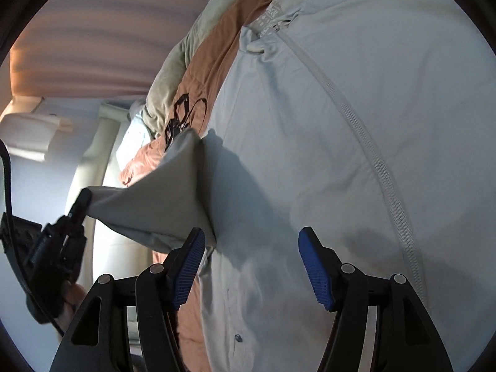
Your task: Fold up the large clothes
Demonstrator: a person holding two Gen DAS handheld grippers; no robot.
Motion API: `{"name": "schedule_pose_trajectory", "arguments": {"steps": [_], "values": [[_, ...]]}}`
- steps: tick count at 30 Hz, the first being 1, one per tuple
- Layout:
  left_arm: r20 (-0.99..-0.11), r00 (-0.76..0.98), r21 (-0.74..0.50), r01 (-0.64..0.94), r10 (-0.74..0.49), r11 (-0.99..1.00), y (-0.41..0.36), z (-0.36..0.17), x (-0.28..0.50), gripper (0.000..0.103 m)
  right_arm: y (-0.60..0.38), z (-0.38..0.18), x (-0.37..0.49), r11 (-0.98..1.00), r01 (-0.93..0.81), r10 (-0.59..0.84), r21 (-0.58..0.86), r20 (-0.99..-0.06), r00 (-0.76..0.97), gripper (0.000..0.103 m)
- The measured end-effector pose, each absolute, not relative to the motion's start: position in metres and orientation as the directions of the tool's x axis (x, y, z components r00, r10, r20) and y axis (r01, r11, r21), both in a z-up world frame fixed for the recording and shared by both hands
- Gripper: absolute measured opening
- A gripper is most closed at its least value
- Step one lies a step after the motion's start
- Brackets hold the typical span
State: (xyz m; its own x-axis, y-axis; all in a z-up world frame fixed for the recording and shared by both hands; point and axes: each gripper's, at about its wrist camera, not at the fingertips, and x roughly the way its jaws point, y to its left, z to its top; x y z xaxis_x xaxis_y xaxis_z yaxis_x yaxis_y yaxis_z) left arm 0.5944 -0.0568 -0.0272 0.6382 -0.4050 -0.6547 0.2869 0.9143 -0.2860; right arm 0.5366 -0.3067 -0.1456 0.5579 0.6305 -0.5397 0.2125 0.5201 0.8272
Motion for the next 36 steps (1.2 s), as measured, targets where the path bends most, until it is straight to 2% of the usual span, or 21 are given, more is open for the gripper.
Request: {"name": "schedule_pose_trajectory", "arguments": {"steps": [4,8,9,10,11,12,13,21,27,29,32,34,36], "values": [[-0.688,0.563,-0.341,0.307,-0.459,0.888,-0.081,-0.053,0.602,0.005,-0.329,-0.153,0.535,0.513,0.278,0.588,0.812,-0.569,0.575,0.063],[-0.735,0.462,-0.392,0.309,-0.497,0.867,-0.097,-0.084,0.602,0.008,-0.348,-0.158,0.533,0.459,0.307,0.587,0.834,-0.544,0.6,0.063],[-0.737,0.457,-0.392,0.311,-0.498,0.866,-0.101,-0.088,0.6,0.016,-0.351,-0.158,0.533,0.45,0.306,0.588,0.839,-0.536,0.606,0.063],[-0.74,0.453,-0.39,0.314,-0.498,0.866,-0.104,-0.091,0.595,0.038,-0.354,-0.157,0.533,0.445,0.304,0.587,0.842,-0.531,0.612,0.063],[-0.74,0.447,-0.392,0.32,-0.503,0.862,-0.106,-0.095,0.59,0.055,-0.356,-0.155,0.532,0.441,0.303,0.582,0.845,-0.527,0.619,0.063],[-0.738,0.442,-0.397,0.325,-0.509,0.858,-0.107,-0.096,0.586,0.093,-0.358,-0.155,0.532,0.438,0.304,0.578,0.846,-0.524,0.625,0.063],[-0.734,0.445,-0.398,0.33,-0.513,0.856,-0.108,-0.097,0.581,0.103,-0.359,-0.154,0.531,0.436,0.304,0.575,0.847,-0.522,0.63,0.063],[-0.747,0.53,-0.306,0.263,-0.402,0.915,-0.067,-0.087,0.56,0.103,-0.356,-0.144,0.526,0.483,0.271,0.554,0.833,-0.53,0.642,0.063],[-0.751,0.585,-0.252,0.174,-0.306,0.952,-0.011,-0.087,0.553,0.103,-0.322,-0.123,0.537,0.551,0.15,0.59,0.821,-0.511,0.625,0.063],[-0.752,0.596,-0.244,0.143,-0.28,0.959,0.007,-0.091,0.549,0.098,-0.304,-0.119,0.541,0.581,0.108,0.606,0.807,-0.517,0.604,0.063],[-0.76,0.595,-0.253,0.101,-0.262,0.962,0.031,-0.1,0.548,0.087,-0.273,-0.113,0.552,0.64,0.049,0.612,0.767,-0.548,0.57,0.063],[-0.767,0.591,-0.26,0.069,-0.249,0.963,0.048,-0.108,0.548,0.075,-0.256,-0.111,0.558,0.67,0.019,0.611,0.742,-0.565,0.554,0.063],[-0.776,0.583,-0.267,0.042,-0.24,0.963,0.062,-0.117,0.546,0.069,-0.24,-0.111,0.565,0.708,-0.001,0.593,0.707,-0.593,0.544,0.063]]}}
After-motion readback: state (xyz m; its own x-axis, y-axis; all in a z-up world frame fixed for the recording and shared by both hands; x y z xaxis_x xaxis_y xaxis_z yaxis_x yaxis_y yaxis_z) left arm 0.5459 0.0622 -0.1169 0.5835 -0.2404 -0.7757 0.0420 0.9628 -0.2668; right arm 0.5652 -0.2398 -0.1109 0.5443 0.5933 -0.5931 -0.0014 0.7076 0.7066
